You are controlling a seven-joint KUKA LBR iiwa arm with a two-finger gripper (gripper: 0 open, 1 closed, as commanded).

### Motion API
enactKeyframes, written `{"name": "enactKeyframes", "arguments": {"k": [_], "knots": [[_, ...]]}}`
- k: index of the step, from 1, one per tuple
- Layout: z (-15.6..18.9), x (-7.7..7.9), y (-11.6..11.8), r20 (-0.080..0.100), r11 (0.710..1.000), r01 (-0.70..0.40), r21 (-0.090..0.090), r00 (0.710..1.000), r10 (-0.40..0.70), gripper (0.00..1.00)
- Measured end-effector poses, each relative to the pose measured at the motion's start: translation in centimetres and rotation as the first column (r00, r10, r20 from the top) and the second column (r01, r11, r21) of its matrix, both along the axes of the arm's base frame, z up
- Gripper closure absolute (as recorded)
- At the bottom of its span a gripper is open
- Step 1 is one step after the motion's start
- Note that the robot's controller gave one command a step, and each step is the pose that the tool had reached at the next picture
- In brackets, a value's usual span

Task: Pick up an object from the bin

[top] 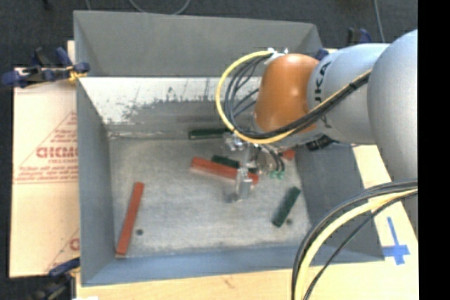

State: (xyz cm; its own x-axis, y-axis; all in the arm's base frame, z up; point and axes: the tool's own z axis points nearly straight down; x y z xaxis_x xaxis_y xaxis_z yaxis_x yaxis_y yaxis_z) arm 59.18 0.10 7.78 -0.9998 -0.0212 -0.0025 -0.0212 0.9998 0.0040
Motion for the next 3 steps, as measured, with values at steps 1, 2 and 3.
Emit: {"name": "enactKeyframes", "arguments": {"k": [1, 2, 3], "knots": [[0.0, 0.1, -0.5, 0.002, 1.0, 0.004, -0.004, 1.0, -0.004, 1.0], [17.2, 2.9, -1.8, 0.012, 1.0, 0.013, -0.005, 1.0, -0.013, 1.0], [11.9, 2.3, -3.6, -0.002, 0.99, -0.143, -0.006, 0.99, 0.143, 1.0]]}}
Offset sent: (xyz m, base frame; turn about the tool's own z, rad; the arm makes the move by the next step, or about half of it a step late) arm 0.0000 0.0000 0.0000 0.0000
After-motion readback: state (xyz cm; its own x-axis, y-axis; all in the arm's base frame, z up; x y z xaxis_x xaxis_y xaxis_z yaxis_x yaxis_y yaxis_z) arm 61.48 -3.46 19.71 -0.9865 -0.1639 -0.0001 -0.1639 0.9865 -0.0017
